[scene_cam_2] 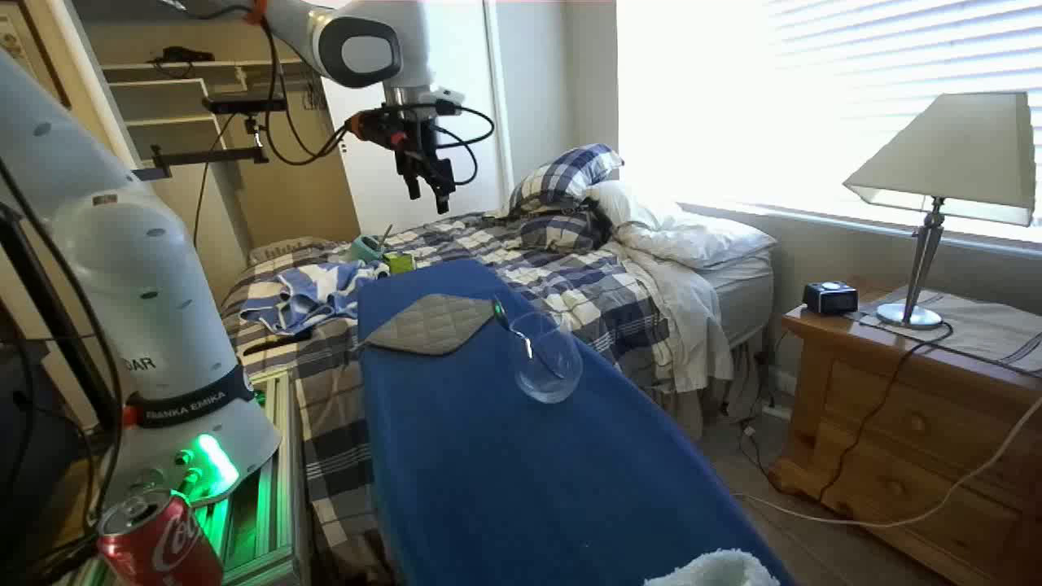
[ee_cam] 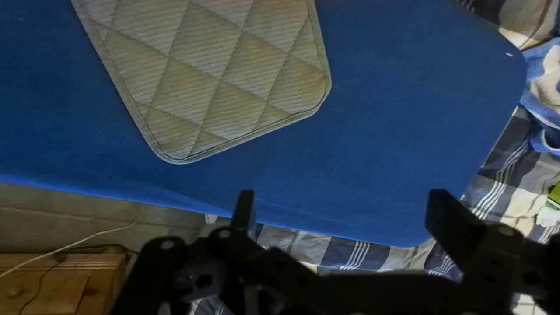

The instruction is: Remove the silver spoon from the glass cup.

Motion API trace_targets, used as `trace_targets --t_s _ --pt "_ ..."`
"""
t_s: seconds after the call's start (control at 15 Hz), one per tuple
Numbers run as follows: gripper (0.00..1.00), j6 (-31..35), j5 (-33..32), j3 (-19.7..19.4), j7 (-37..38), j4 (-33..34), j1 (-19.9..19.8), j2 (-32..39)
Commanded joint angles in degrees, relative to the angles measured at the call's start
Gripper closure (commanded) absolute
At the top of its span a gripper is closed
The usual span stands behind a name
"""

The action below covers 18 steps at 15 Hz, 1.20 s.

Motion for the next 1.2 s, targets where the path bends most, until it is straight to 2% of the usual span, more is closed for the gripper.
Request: trace_targets --t_s 0.0,0.4,0.87,1.13 --pt "0.0 -0.2 0.4 0.9 -0.3 0.1 -1.0 0.0" --pt "0.0 -0.2 0.4 0.9 -0.3 0.1 -1.0 0.0" --pt "0.0 1.2 -11.6 1.0 9.9 -2.9 -12.1 -11.2" --pt "0.0 1.1 -15.0 -0.6 14.1 -6.3 -18.4 -17.5"
